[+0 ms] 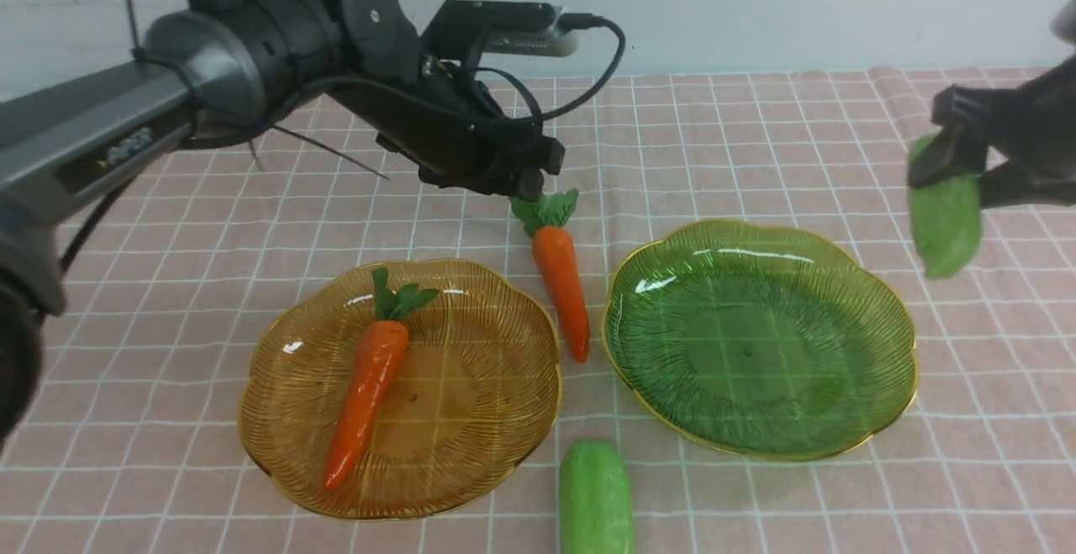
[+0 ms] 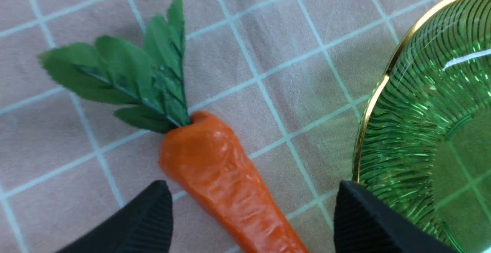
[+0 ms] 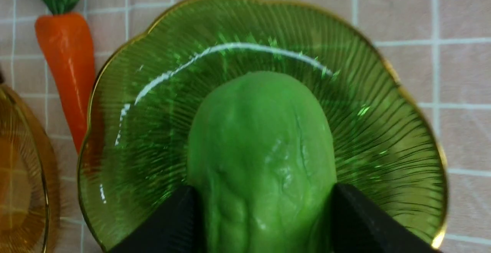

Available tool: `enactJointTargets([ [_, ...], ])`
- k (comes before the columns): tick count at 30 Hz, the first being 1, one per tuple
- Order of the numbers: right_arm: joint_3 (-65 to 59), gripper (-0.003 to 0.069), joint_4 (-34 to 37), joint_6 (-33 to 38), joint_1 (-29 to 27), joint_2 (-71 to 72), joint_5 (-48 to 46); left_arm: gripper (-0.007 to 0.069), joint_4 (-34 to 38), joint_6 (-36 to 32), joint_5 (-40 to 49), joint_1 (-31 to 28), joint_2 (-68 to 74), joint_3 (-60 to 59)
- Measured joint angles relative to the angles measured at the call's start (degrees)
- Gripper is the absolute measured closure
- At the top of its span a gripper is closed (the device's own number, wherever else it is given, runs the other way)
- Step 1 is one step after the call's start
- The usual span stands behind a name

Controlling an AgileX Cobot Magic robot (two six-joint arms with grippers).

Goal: Put different types of vegetables on the plate.

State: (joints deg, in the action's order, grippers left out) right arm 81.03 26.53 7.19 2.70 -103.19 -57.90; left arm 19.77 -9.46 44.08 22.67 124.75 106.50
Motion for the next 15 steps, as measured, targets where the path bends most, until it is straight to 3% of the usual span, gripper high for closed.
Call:
enactJointTargets([
  [6,0.0,0.0245,0.1,0.86,3.72,-4.73,0.06,0.0092,-3.9,4.9,1.24,1.36,6.62,4.16],
  [10,-0.05,0.0172,0.12,0.97,3.85,-5.46,0.37,0.0092,-7.38,7.4,1.3,1.36,7.5,4.33],
  [15,-0.05,0.0107,0.07,1.04,3.85,-5.46,0.84,0.0092,-6.8,8.71,-0.79,1.49,9.01,4.46],
])
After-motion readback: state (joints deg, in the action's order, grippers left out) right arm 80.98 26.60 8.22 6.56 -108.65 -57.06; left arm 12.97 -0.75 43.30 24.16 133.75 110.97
